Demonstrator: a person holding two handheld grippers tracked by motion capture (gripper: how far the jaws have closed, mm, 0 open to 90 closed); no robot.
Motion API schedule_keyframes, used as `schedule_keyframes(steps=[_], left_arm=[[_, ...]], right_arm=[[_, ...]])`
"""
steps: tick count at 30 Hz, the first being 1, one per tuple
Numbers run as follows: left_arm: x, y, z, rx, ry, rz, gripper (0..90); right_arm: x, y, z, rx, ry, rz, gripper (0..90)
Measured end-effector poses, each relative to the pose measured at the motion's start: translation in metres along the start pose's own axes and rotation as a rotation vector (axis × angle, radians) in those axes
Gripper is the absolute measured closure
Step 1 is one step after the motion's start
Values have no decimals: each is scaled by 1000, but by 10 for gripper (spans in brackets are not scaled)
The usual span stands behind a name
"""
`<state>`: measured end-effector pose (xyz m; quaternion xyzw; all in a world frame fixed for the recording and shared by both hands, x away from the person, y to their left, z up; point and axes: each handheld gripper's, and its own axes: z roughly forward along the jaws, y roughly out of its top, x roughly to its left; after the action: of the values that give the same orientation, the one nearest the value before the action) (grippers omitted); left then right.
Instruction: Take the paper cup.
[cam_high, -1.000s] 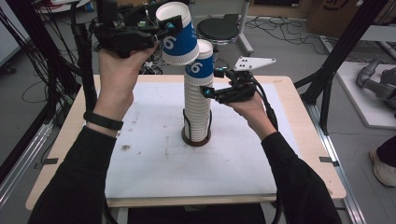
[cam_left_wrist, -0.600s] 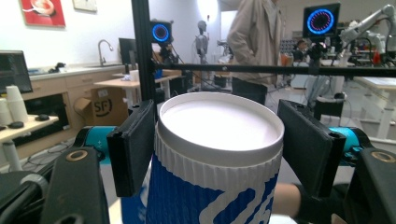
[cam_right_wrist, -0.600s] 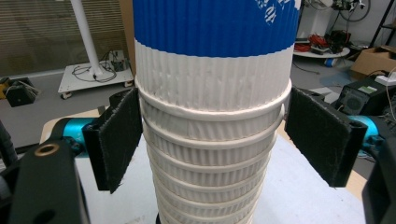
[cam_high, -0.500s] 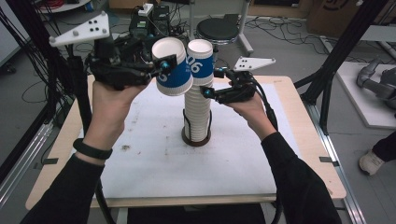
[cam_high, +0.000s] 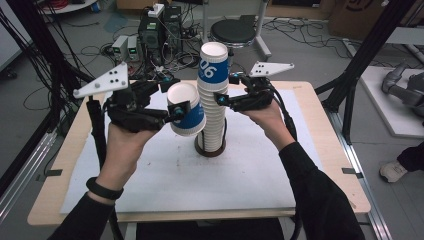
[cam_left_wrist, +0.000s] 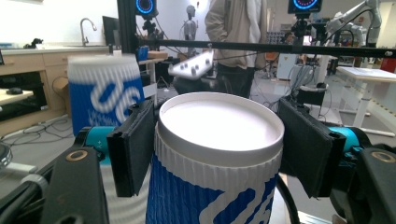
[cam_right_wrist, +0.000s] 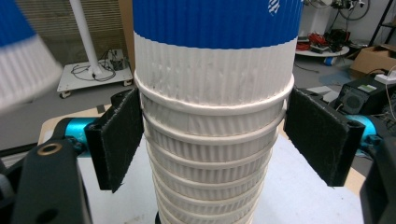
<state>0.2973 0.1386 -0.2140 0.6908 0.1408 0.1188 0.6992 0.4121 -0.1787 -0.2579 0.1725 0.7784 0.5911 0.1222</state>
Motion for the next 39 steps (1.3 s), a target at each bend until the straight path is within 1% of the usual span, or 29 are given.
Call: schedule_keyframes(steps=[9, 12, 15, 19, 20, 22, 25, 30, 39], left_arm=[[-8, -43, 2, 43, -40, -66, 302], [-13, -55, 4, 56, -54, -78, 301], [-19, -67, 7, 82, -71, -83, 301], [-27, -82, 10, 101, -86, -84, 301], [-27, -82, 10, 101, -86, -84, 301], [-31, -93, 11, 103, -94, -93, 301], [-33, -103, 11, 101, -97, -106, 301], [-32, -117, 9, 102, -94, -132, 301], [-28, -127, 9, 108, -86, -138, 301]], right_arm=[[0, 0, 0, 1, 0, 1, 208], [0, 0, 0, 1, 0, 0, 208], [0, 0, 0, 1, 0, 1, 209], [0, 0, 0, 1, -3, -1, 209], [0, 0, 0, 1, -3, 0, 209], [0, 0, -1, 2, -3, -1, 209], [0, 0, -1, 1, -2, -3, 209], [0, 0, -1, 1, -4, 1, 209], [1, 0, -1, 3, -6, 4, 209]])
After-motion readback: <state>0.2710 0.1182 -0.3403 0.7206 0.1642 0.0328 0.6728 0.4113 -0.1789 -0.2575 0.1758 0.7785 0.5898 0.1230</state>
